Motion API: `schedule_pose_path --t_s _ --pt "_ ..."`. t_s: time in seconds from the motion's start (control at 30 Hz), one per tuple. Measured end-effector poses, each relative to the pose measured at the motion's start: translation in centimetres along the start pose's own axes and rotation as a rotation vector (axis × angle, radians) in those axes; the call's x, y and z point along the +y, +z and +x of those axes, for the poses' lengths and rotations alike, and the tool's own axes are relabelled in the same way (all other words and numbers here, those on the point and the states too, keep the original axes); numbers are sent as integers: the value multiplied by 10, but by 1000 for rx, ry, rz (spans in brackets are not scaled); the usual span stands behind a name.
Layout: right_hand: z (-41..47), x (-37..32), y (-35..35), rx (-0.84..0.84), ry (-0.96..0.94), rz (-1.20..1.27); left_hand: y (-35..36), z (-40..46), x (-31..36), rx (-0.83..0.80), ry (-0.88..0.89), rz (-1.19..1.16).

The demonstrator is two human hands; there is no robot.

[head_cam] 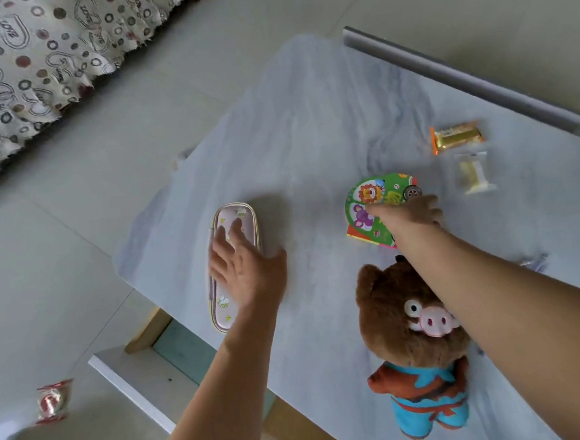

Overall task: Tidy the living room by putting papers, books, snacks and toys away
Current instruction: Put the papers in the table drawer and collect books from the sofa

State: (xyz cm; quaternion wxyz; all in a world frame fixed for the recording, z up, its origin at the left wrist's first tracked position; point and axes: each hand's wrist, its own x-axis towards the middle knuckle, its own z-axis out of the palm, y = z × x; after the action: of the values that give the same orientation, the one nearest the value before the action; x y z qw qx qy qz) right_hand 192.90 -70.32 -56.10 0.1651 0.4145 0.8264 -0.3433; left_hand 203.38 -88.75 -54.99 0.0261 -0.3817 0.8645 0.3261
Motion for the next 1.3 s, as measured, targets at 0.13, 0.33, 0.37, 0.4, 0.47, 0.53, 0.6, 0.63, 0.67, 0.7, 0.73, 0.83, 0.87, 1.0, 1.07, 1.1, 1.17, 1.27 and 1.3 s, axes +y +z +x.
schedule_pose_path --t_s 0.13,0.33,0.37,0.4,0.47,0.53,0.6,0.63,0.67,0.7,0.73,0.83,0.87,1.0,1.07,1.1,1.17,1.27,1.3 --pt "4 -1 15 44 62 20 -2 19 -28 -33 -113 130" --pt "16 1 24 48 88 -65 4 31 -55 -143 -144 135" --pt "19 2 24 31 96 -62 5 31 -56 -132 -128 141" --pt "19 4 23 15 103 -57 5 32 -58 -123 -121 145" --pt "21 6 21 -22 94 -31 5 35 -59 -115 -123 140" --pt "19 9 19 -48 54 14 5 35 -59 -122 -134 115" --pt "15 7 20 -21 16 87 5 31 -58 -134 -148 65" --pt "11 6 20 2 -2 117 4 28 -57 -142 -158 37" --pt "7 4 19 13 -20 138 3 24 -56 -148 -168 14" --pt "4 2 19 22 -52 151 2 19 -56 -150 -175 0" --pt "-3 1 19 24 -90 161 0 14 -56 -149 -176 -9" --pt "-24 3 21 34 -266 155 -5 -5 -59 -135 -169 -51" --pt "-36 7 21 34 -343 139 -7 -12 -60 -131 -171 -75" --pt "-83 27 27 -30 -656 104 -16 -44 -69 -115 -180 -235" --pt "-110 41 29 -65 -760 86 -23 -62 -81 -105 -189 -311" --pt "-123 48 31 -83 -796 80 -26 -70 -87 -98 -198 -336" --pt "-154 66 35 -144 -836 49 -36 -90 -105 -70 -247 -367" --pt "-193 99 45 -209 -910 -5 -47 -115 -138 -30 -339 -389" --pt "-203 111 50 -233 -938 -22 -49 -121 -150 -22 -368 -396"
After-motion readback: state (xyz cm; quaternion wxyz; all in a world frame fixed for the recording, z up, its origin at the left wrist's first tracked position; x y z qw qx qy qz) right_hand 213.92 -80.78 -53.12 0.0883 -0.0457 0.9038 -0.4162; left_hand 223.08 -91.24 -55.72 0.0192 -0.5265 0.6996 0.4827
